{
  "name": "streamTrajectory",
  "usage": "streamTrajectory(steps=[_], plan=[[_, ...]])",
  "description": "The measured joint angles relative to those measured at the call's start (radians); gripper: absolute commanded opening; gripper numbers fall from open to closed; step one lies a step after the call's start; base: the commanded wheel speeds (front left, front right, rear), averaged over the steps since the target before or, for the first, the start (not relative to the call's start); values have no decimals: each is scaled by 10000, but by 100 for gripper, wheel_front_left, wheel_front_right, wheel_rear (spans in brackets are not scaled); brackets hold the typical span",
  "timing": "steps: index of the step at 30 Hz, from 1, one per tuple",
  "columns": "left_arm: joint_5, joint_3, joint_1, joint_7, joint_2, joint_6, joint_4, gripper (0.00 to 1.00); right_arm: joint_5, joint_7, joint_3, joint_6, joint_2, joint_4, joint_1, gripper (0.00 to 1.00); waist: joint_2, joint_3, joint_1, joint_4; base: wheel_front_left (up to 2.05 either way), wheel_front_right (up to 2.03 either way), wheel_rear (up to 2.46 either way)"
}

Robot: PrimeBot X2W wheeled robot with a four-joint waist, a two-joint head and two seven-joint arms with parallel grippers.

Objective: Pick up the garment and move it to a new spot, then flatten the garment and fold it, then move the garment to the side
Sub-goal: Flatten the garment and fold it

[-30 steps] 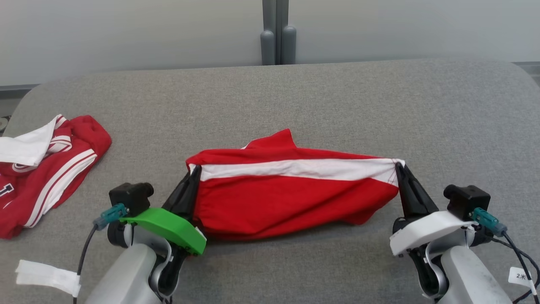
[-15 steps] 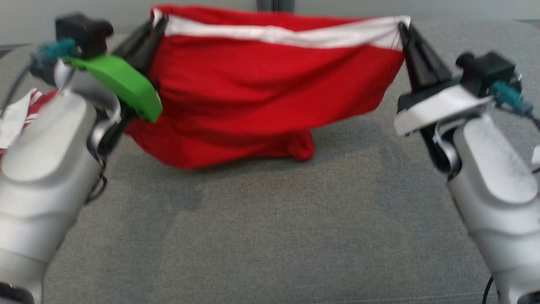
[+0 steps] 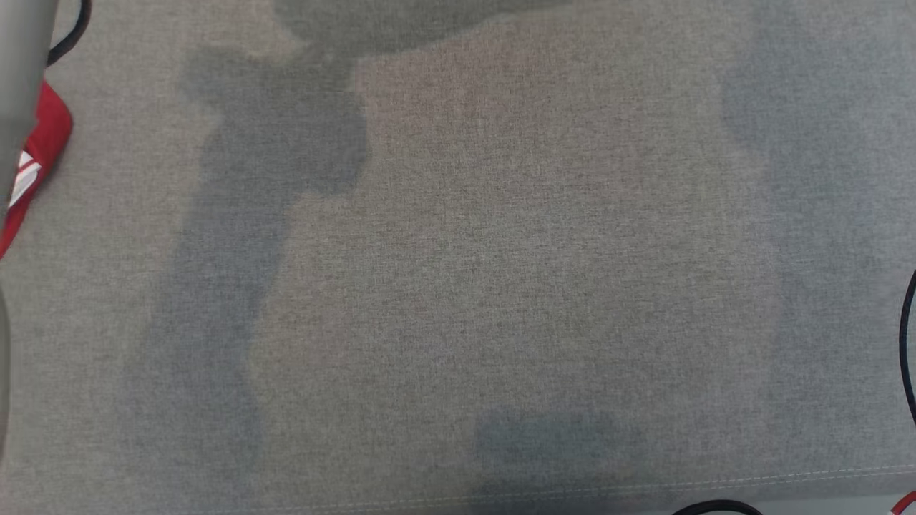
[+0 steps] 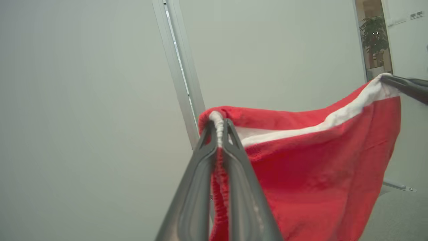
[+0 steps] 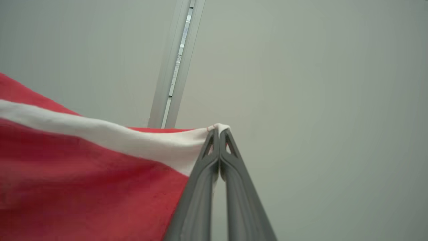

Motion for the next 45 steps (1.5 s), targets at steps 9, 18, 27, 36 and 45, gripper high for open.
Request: streamTrajectory(steps=[9, 18, 27, 36, 45], plan=[[-1273, -391, 3371, -31, 209, 8, -1306, 0, 539, 0, 978, 0, 52, -895, 2452, 0, 0, 630, 1, -362, 0, 0, 0], [-2391, 226, 8200, -31, -397, 4, -1801, 0, 1981, 2, 1091, 0, -205, -1538, 7548, 0, 1, 29, -2, -443, 0, 0, 0], [-2123, 619, 11125, -31, -683, 4, -1427, 0, 2412, 2, 1012, 0, 186, -1519, 10397, 0, 1, -1223, -2, -496, 0, 0, 0], [-1728, 1179, 13226, -31, -1137, 2, -1099, 0, 2479, 2, 1166, 2, 472, -980, 12208, 0, 0, -2733, -2, -597, 0, 0, 0], [-1172, 1208, 15107, -31, -1158, 2, -1154, 0, 2483, 2, 1791, 0, 433, -924, 13537, 0, 0, -4169, -3, -624, 0, 0, 0]])
